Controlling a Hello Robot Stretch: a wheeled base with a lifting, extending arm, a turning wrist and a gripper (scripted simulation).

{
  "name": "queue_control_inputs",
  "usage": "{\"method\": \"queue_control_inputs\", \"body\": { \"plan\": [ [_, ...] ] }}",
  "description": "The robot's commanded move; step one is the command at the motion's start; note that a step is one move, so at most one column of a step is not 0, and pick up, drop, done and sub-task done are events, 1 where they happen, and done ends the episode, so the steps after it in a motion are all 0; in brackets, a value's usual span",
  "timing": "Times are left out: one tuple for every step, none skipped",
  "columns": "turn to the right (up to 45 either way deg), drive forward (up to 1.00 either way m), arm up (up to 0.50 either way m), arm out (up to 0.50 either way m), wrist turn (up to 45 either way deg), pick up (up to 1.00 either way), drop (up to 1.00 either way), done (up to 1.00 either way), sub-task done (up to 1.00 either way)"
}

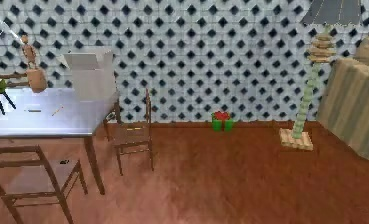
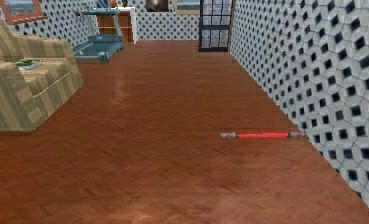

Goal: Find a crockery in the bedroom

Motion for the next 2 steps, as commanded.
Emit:
{"method": "queue_control_inputs", "body": {
  "plan": [
    [42.0,0.0,0.0,0.0,0.0,0.0,0.0,0.0,0.0],
    [0.0,0.05,0.0,0.0,0.0,0.0,0.0,0.0,0.0]
  ]
}}
